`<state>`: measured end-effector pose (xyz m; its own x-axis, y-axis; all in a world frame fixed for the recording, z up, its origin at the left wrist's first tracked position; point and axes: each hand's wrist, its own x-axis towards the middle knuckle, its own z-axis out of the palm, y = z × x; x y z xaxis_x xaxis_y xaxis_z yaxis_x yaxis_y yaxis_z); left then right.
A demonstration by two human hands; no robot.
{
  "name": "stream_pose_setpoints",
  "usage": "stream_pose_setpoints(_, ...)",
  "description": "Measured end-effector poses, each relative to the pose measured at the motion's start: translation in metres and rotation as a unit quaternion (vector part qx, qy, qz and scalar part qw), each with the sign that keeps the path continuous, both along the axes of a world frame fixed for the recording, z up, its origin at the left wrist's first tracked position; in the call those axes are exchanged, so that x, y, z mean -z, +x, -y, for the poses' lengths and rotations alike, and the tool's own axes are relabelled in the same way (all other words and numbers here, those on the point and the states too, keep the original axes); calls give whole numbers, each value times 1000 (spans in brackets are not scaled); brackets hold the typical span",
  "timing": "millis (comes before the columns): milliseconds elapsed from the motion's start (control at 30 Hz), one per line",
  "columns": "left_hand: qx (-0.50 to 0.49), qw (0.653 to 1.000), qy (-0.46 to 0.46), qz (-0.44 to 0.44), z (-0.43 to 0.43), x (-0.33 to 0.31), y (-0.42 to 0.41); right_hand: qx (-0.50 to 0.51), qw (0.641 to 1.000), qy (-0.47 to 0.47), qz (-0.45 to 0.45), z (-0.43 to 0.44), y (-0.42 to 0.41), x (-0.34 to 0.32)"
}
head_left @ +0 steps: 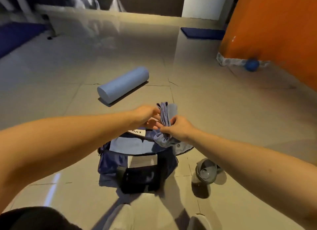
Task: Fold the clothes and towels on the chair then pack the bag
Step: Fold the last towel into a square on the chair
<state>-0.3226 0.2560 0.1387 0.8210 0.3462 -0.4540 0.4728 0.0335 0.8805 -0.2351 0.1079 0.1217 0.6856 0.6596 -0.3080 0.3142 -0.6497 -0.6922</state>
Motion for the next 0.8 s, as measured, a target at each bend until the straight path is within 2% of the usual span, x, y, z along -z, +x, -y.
stream_pose_setpoints(67,10,999,49,-3,-23,29,-8,21,1000,-2,-14,-21,1,30)
stream_pose_setpoints(133,44,984,175,-16,-46,61,-14,35,999,-5,-34,-36,4,57)
stream_pose_setpoints(167,69,962,260,-38,-57,78,-17,36,998,-3,-42,-41,5,69)
stream_pose_setpoints(233,121,892,427,-89,-77,108,-21,35,998,-4,-57,-47,5,94)
stream_pose_setpoints(333,206,777,582,-121,-94,149,-22,3,999,-20,-36,-43,-3,119)
stream_pose_setpoints(400,233,729,631,-127,-99,166,-20,-22,999,-22,-28,-38,-9,126)
stream_pose_setpoints(467,235,702,660,-124,-105,175,-18,-58,998,-20,-17,-34,-15,125)
stream_pose_setpoints(533,225,700,670,-104,-113,178,-13,-83,996,-15,-11,-32,-19,123)
stream_pose_setpoints(567,204,719,658,-92,-118,176,-10,-96,995,-11,-6,-31,-20,122)
stream_pose_setpoints(633,131,782,606,-68,-124,165,-2,-144,989,-10,7,-31,-23,118)
stream_pose_setpoints(700,66,819,569,-43,-128,154,6,-190,981,-36,19,-33,-24,118)
stream_pose_setpoints(800,31,823,567,-17,-126,141,14,-171,983,-71,21,-43,-28,120)
